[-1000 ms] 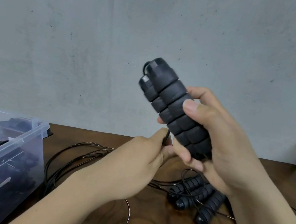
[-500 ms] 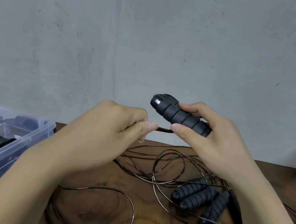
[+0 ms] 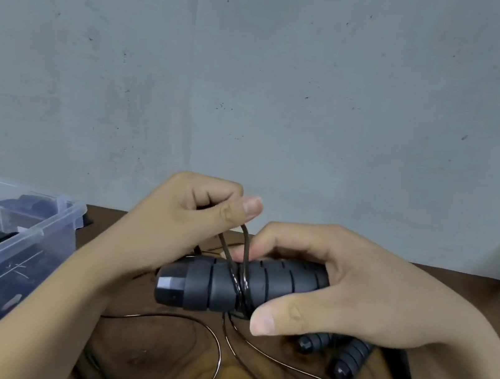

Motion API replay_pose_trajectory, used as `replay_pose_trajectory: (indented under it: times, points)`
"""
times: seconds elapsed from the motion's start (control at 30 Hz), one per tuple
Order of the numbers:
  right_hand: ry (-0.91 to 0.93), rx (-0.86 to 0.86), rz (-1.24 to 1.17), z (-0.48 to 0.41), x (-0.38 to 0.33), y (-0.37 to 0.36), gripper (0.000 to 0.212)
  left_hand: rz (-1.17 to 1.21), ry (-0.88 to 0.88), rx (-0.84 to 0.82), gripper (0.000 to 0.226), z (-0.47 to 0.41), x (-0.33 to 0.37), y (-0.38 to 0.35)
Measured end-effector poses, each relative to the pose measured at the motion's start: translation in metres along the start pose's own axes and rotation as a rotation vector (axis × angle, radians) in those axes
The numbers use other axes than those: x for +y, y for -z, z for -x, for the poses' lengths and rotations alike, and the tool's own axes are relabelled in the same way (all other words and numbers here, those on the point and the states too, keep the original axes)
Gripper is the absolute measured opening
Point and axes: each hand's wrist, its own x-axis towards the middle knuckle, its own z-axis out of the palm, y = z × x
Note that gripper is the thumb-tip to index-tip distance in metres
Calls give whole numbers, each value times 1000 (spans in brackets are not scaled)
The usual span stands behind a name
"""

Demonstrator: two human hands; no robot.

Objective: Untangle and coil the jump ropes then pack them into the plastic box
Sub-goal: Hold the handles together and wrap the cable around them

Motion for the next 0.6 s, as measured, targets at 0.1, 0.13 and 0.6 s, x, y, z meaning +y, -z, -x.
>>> replay_pose_trajectory:
  times: [0.1,0.13,0.6]
  points:
    - [35,24,-55,5,-2,1,38,142,63,-45,63,-4,-9,-2]
    - [57,51,-60,6,-1,3,39,170,75,-42,58,-6,-10,-3]
    - [304,560,-577,-6,12,7,42,235,142,140,57,-14,-16,-38]
